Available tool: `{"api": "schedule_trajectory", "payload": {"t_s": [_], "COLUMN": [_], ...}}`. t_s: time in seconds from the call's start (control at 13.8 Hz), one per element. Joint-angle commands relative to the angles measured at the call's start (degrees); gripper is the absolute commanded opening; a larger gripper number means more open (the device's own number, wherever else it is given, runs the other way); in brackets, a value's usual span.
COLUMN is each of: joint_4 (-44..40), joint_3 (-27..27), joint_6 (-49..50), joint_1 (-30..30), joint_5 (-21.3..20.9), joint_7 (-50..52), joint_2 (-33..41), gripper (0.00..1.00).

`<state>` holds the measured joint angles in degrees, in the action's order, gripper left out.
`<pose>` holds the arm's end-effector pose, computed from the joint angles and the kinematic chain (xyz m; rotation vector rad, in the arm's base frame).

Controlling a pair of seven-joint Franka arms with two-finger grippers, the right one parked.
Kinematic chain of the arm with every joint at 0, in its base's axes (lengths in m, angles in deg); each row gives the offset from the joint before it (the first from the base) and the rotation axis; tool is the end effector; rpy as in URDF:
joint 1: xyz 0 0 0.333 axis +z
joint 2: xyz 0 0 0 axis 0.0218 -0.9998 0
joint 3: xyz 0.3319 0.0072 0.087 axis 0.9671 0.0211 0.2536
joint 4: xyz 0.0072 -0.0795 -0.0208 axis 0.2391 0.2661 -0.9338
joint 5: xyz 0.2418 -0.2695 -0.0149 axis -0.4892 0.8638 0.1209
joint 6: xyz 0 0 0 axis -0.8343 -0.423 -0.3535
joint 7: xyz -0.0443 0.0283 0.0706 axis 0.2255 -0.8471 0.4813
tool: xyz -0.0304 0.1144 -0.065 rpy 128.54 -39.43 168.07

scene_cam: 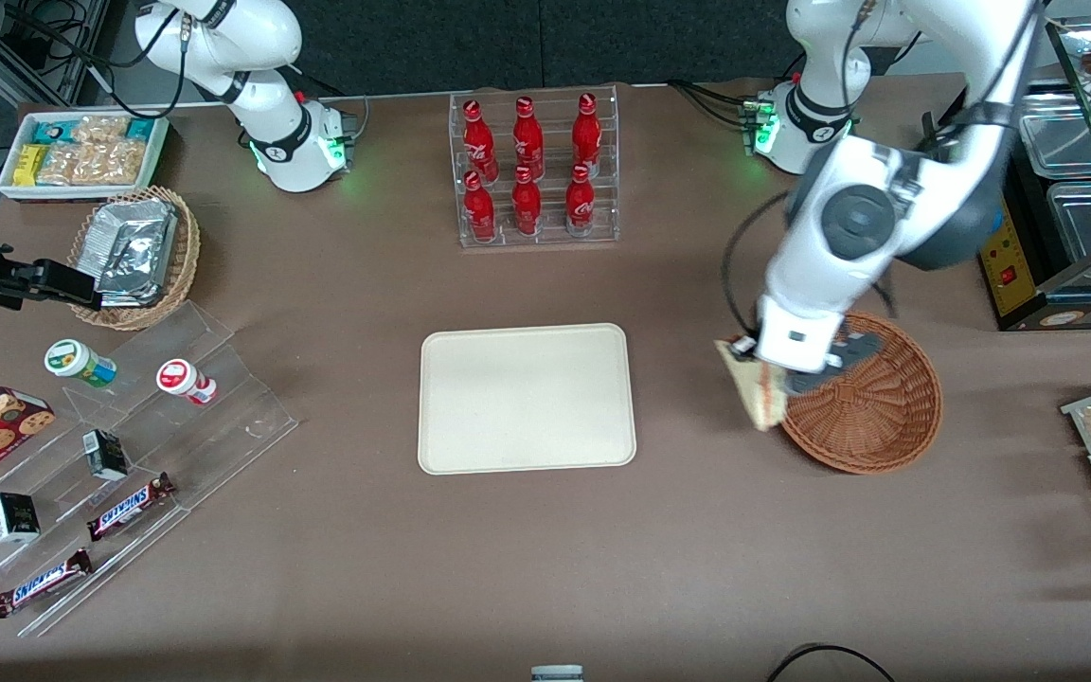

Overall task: Place sandwich from basket to tray
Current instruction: 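Lift the sandwich and carry it with the left gripper over the tray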

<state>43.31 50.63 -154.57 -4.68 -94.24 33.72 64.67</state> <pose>0.5165 -0.2502 0.4267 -3.0515 -0.6410 0.0281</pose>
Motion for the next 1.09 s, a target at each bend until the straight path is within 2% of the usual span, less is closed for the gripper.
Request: {"api": "schedule_trajectory", "payload": {"t_s": [0.0,0.15,0.22,0.36,0.44,0.65,0.8,1.02], "joint_4": [-4.66,-8.18,-9.93,-14.59,-15.65,-17.60,-18.65,-21.72], "joint_3": [-5.70,-7.48,-7.39,-7.39,-7.48,-7.22,-7.30,-7.22], "joint_6": [0.52,0.52,0.43,0.34,-0.01,-4.92,-5.28,-7.21], "joint_1": [0.36,-5.06,-7.62,-12.28,-13.43,-18.61,-19.68,-22.14], "joint_5": [-1.31,-6.74,-8.68,-17.27,-19.75,-22.14,-24.60,-25.57], "joint_7": [0.02,2.20,6.83,16.24,18.46,22.16,23.75,24.10], "joint_2": [-4.72,-9.99,-12.71,-19.38,-21.94,-25.91,-27.93,-31.62], "gripper": [0.00,0.00,0.00,0.00,0.00,0.00,0.00,0.00]}}
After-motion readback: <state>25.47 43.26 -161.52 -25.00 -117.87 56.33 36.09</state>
